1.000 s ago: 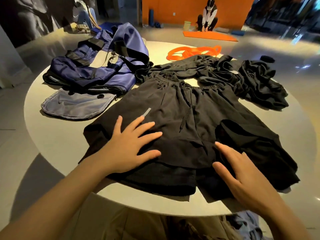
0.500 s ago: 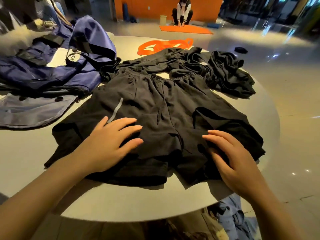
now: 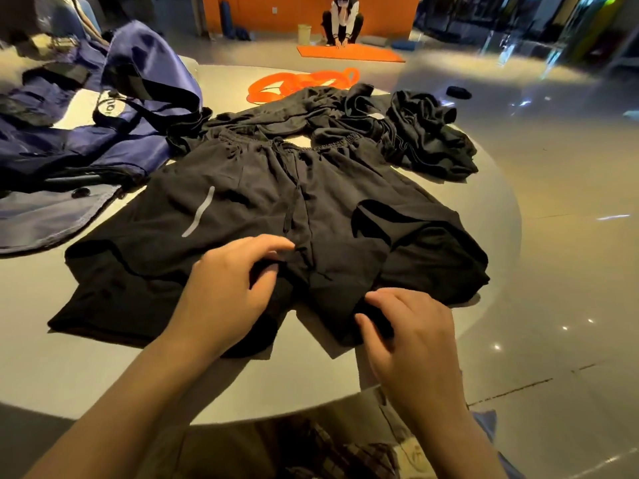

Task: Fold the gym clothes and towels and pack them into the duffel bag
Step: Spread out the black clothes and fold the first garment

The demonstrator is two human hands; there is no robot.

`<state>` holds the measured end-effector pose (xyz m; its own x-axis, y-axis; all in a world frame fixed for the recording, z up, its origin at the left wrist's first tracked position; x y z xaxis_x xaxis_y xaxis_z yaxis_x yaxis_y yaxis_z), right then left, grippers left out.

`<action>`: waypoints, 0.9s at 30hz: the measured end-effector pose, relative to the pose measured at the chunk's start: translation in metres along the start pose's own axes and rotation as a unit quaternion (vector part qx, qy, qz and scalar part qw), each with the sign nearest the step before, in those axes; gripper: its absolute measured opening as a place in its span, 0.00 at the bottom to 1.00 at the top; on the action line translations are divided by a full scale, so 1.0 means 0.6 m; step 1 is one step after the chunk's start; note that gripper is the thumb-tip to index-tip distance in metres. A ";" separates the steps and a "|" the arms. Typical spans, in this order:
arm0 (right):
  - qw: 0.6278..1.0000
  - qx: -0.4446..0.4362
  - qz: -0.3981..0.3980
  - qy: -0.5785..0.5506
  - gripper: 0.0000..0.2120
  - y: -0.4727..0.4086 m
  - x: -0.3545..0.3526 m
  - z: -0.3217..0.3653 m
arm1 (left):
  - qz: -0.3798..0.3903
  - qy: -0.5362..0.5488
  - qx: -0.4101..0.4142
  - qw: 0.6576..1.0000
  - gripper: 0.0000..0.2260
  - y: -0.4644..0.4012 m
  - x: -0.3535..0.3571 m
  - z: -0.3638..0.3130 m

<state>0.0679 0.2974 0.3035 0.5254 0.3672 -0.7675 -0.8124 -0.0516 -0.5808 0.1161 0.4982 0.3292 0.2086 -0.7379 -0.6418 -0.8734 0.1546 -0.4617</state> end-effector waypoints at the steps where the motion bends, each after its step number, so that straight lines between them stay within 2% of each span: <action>1: 1.000 -0.011 -0.016 -0.001 0.10 0.002 -0.001 0.001 | 0.007 -0.009 0.002 1.000 0.12 0.003 -0.004 0.002; 3: 0.999 -0.040 -0.030 -0.010 0.14 0.006 -0.001 0.007 | 0.024 -0.003 0.026 0.999 0.10 0.004 -0.008 -0.014; 6: 0.996 -0.083 -0.011 -0.020 0.16 0.019 0.005 0.019 | 0.060 0.019 0.081 0.995 0.15 -0.012 0.007 -0.073; 7: 0.996 -0.086 0.000 -0.027 0.14 0.024 0.006 0.022 | 0.082 -0.001 0.093 0.992 0.18 -0.022 0.021 -0.093; 9: 0.995 -0.088 0.009 -0.041 0.09 0.037 0.006 0.026 | 0.139 -0.109 0.095 0.980 0.23 -0.049 0.064 -0.115; 11: 0.996 -0.078 0.001 -0.051 0.09 0.049 0.007 0.030 | 0.192 -0.206 0.077 0.956 0.25 -0.067 0.113 -0.118; 12: 0.996 -0.061 -0.005 -0.063 0.09 0.053 0.007 0.029 | 0.204 -0.215 0.069 0.952 0.24 -0.072 0.131 -0.117; 15: 0.997 -0.004 -0.009 -0.076 0.13 0.056 0.010 0.021 | 0.169 -0.155 0.023 0.973 0.16 -0.078 0.123 -0.101; 18: 0.999 0.006 -0.007 -0.049 0.13 0.046 0.011 0.019 | 0.149 -0.063 -0.007 0.987 0.14 -0.070 0.093 -0.089; 20: 0.999 -0.011 -0.006 -0.030 0.11 0.038 0.012 0.023 | 0.193 -0.099 -0.007 0.976 0.19 -0.057 0.102 -0.093; 23: 0.999 -0.021 -0.013 -0.020 0.11 0.033 0.009 0.025 | 0.200 -0.171 0.002 0.965 0.18 -0.052 0.124 -0.095; 25: 0.999 -0.025 -0.020 -0.020 0.13 0.035 0.009 0.026 | 0.197 -0.157 -0.002 0.968 0.15 -0.058 0.127 -0.092; 27: 0.999 -0.028 -0.019 -0.019 0.13 0.040 0.010 0.027 | 0.180 -0.089 -0.030 0.979 0.12 -0.059 0.118 -0.081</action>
<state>0.0475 0.3132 0.2891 0.5441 0.4056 -0.7344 -0.7763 -0.0886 -0.6241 0.1403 0.4085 0.3296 -0.0493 -0.5154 -0.8555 -0.9280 0.3405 -0.1516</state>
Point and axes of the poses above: each hand's wrist, its own y-axis away from the middle knuckle, its own x-axis out of the palm, z = x × y, the point moved 6 cm from there along -y, towards the middle knuckle, and after that the axes turned 5 degrees about y, right-handed, at the moved point
